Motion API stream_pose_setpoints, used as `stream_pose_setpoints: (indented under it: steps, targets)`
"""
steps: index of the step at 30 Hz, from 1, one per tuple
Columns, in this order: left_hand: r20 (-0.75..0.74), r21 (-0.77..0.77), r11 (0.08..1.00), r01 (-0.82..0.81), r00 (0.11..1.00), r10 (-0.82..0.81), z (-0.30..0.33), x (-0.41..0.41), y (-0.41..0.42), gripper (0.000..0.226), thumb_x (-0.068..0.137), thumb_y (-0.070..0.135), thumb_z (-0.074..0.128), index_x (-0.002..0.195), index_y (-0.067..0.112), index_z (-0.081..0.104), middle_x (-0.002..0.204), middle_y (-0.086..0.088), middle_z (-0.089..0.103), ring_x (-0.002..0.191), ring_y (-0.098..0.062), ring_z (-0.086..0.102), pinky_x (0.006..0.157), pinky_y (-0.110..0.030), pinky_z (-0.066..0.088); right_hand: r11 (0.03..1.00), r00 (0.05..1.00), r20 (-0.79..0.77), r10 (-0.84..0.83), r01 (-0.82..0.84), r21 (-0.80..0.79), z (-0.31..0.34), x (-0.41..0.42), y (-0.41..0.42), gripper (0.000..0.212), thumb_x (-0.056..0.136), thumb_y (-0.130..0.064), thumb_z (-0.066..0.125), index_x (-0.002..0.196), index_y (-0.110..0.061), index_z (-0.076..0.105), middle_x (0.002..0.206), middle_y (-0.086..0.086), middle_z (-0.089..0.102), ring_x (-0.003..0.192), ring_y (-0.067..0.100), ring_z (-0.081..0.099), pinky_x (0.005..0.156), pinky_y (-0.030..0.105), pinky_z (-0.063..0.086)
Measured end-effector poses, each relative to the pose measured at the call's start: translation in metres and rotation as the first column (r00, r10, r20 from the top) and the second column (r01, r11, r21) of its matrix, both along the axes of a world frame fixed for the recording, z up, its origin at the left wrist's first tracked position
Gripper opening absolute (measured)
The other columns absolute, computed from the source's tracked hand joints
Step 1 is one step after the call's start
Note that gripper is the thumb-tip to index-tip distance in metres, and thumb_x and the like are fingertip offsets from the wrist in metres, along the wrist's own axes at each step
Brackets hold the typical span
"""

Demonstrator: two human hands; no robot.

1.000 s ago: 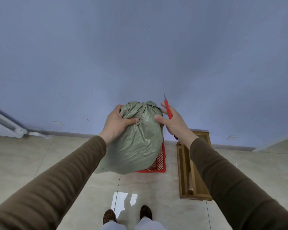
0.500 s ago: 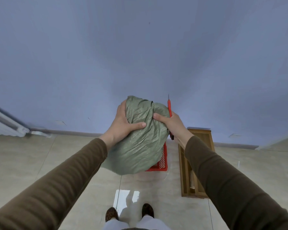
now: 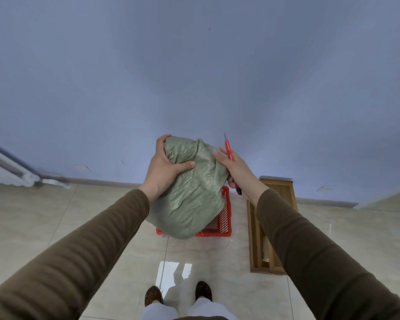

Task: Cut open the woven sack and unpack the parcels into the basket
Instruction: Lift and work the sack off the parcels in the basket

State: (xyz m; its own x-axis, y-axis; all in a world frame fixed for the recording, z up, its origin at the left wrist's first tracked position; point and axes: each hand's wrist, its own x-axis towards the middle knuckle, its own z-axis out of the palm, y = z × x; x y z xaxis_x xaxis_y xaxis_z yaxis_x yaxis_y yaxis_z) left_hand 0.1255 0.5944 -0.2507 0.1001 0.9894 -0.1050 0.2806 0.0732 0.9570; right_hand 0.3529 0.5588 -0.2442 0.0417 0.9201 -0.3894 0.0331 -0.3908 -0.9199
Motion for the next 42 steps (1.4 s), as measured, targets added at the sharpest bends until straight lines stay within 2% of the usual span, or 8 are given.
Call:
stream_pose_setpoints:
  steps: [6,11,19,25,27,29,36,42]
  targets:
    - [-0.143,-0.121,0.978,-0.172,0.978,0.154,0.005,0.003,0.005,0.095,0.05,0.071,0.089,0.125,0.036,0.042,0.111,0.014,0.068,0.103,-0.014,0.069,0.095,-0.041,0.058,0.966,0.975,0.061,0.214,-0.22,0.134,-0.005,-0.002,-0.002,0.111,0.075,-0.053,0.086,0.163,-0.036,0.021,0.143,-0.022,0.039,0.115,-0.012,0.054,0.084,0.013,0.051]
    - [-0.103,-0.206,0.956,-0.207,0.977,0.189,0.009,0.009,0.004,0.096,0.052,0.068,0.088,0.126,0.027,0.043,0.11,0.007,0.067,0.098,-0.016,0.069,0.094,-0.044,0.059,0.969,0.958,0.175,0.227,-0.24,0.057,-0.016,-0.002,-0.001,0.097,0.068,-0.045,0.092,0.15,-0.037,0.042,0.135,-0.015,0.063,0.115,0.006,0.067,0.101,0.032,0.055]
    - [0.068,-0.118,0.97,0.213,0.976,-0.206,0.012,-0.001,-0.02,0.116,0.066,0.041,0.094,0.157,0.034,0.022,0.145,0.005,0.049,0.128,-0.008,0.06,0.112,-0.04,0.05,0.998,0.996,-0.087,0.026,-0.03,-0.052,-0.014,0.012,-0.003,0.035,0.078,-0.029,0.086,0.108,-0.018,0.072,0.08,-0.003,0.079,0.056,0.005,0.07,0.044,0.017,0.049]
    - [0.104,-0.153,0.918,0.367,0.929,-0.354,0.013,-0.003,-0.027,0.132,0.063,0.031,0.096,0.158,0.041,0.004,0.153,0.009,0.04,0.136,-0.005,0.053,0.113,-0.036,0.049,0.963,0.967,-0.241,-0.082,0.014,-0.269,-0.005,0.011,-0.008,0.067,0.068,-0.046,0.089,0.122,-0.009,0.073,0.13,0.023,0.071,0.117,0.038,0.068,0.114,0.055,0.044]
    - [0.124,-0.136,0.93,0.341,0.937,-0.326,0.009,-0.001,-0.026,0.132,0.07,0.019,0.096,0.156,0.05,0.0,0.148,0.017,0.04,0.13,-0.002,0.057,0.107,-0.029,0.052,0.953,0.956,-0.28,-0.087,-0.001,-0.302,-0.005,0.011,-0.008,0.057,0.078,-0.045,0.086,0.116,-0.005,0.073,0.121,0.02,0.074,0.106,0.039,0.07,0.099,0.043,0.057]
    - [0.143,-0.128,0.957,0.259,0.96,-0.241,0.005,-0.001,-0.023,0.132,0.072,0.014,0.094,0.157,0.052,0.001,0.142,0.023,0.044,0.123,0.0,0.063,0.102,-0.026,0.054,0.951,0.965,-0.256,-0.053,-0.029,-0.308,-0.003,0.01,-0.01,0.046,0.079,-0.053,0.083,0.098,-0.014,0.07,0.083,0.01,0.068,0.064,0.026,0.06,0.052,0.026,0.049]
    - [-0.017,-0.209,0.977,-0.032,0.999,0.029,-0.003,-0.005,-0.017,0.087,0.055,0.052,0.098,0.128,0.027,0.058,0.118,0.008,0.074,0.108,-0.016,0.073,0.098,-0.044,0.058,0.998,0.997,-0.046,0.054,-0.052,0.046,0.001,0.01,-0.018,0.044,0.086,-0.067,0.069,0.122,-0.042,0.065,0.078,-0.007,0.066,0.048,0.004,0.054,0.038,0.018,0.038]
    - [-0.064,-0.299,0.941,-0.158,0.987,0.146,0.006,0.006,-0.014,0.073,0.046,0.073,0.091,0.1,0.026,0.079,0.092,0.008,0.082,0.089,-0.018,0.079,0.091,-0.045,0.062,0.967,0.937,0.31,0.16,-0.212,0.143,-0.008,-0.004,-0.023,0.106,0.06,-0.071,0.088,0.149,-0.053,0.033,0.137,-0.029,0.056,0.117,-0.007,0.062,0.094,0.018,0.051]
